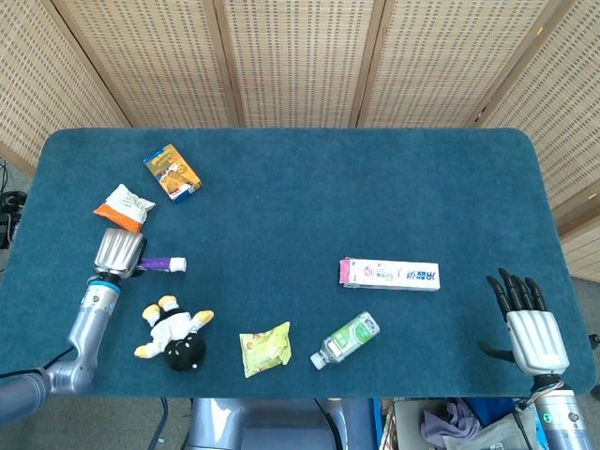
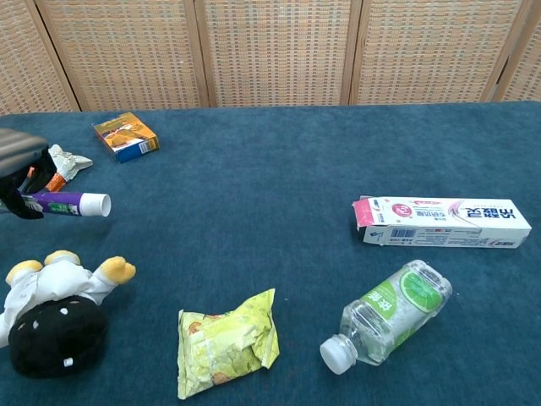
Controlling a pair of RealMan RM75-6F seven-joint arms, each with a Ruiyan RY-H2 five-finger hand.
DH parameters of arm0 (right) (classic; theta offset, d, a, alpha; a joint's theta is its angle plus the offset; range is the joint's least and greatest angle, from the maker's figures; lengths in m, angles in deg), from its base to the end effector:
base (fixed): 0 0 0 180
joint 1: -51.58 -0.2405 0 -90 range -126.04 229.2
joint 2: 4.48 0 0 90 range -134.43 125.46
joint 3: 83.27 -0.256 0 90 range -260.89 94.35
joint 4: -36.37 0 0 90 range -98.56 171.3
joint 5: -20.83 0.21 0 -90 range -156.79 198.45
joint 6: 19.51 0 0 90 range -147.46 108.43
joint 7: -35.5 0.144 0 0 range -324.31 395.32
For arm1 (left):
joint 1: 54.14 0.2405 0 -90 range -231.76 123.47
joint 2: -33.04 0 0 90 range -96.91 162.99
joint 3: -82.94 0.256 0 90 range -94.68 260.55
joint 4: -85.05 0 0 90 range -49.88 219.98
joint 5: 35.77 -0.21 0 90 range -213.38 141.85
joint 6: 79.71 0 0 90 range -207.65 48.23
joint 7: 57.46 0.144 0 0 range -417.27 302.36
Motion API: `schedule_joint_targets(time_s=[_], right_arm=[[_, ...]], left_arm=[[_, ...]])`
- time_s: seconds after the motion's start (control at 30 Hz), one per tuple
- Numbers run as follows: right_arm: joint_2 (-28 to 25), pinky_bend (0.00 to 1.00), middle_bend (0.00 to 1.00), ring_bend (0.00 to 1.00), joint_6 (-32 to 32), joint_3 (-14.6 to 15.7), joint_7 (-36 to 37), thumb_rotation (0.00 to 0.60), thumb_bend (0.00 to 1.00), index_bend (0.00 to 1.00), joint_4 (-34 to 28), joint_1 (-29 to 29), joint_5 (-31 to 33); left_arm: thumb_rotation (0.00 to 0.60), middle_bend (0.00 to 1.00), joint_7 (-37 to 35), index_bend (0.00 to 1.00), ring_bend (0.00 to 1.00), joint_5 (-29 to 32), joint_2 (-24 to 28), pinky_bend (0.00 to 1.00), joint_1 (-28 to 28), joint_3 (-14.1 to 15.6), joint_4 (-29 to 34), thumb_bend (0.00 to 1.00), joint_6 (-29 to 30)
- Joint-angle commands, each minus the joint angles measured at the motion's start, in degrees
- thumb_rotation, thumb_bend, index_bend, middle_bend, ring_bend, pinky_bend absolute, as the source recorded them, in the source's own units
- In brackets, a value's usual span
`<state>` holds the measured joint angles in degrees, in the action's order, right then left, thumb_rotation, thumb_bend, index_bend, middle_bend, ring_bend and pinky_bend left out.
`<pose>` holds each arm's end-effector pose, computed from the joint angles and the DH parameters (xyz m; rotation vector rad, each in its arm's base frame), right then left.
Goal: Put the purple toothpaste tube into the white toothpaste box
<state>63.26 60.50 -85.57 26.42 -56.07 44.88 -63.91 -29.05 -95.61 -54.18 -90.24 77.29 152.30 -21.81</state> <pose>-0.3068 -0.1876 0.1262 1.4826 -0.8914 0.7922 -0.2748 0.3596 0.0323 -1.6844 -0.6964 -0.4940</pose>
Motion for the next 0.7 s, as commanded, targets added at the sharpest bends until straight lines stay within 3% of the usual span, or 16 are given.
schedule_joint_targets(time_s=[0.03,0.37,0.7], right_arm=[[0.0,0.00,0.00,0.00,-0.1,0.0,0.0,0.600,0.15,0.00,-0.1,0.0,0.0],[0.8,0.00,0.00,0.00,-3.9,-0.8,-0.4,0.600,0.15,0.00,-0.8,-2.7,0.6],[3.0,0.00,0.00,0.00,-17.5,-6.0,-7.7,0.600,0.15,0.00,-3.8,-13.4,7.7]], left_arm=[[0.600,0.68,-2.8,0.80,0.57,-3.1,2.3,0.53,0.7,-0.1,2.0,0.26,2.4],[0.600,0.68,-7.6,0.80,0.57,-8.3,10.6,0.53,3.0,-1.4,11.4,0.26,8.2],[0.600,0.68,-7.1,0.80,0.57,-8.3,15.0,0.53,3.8,-2.7,18.4,0.26,9.0]])
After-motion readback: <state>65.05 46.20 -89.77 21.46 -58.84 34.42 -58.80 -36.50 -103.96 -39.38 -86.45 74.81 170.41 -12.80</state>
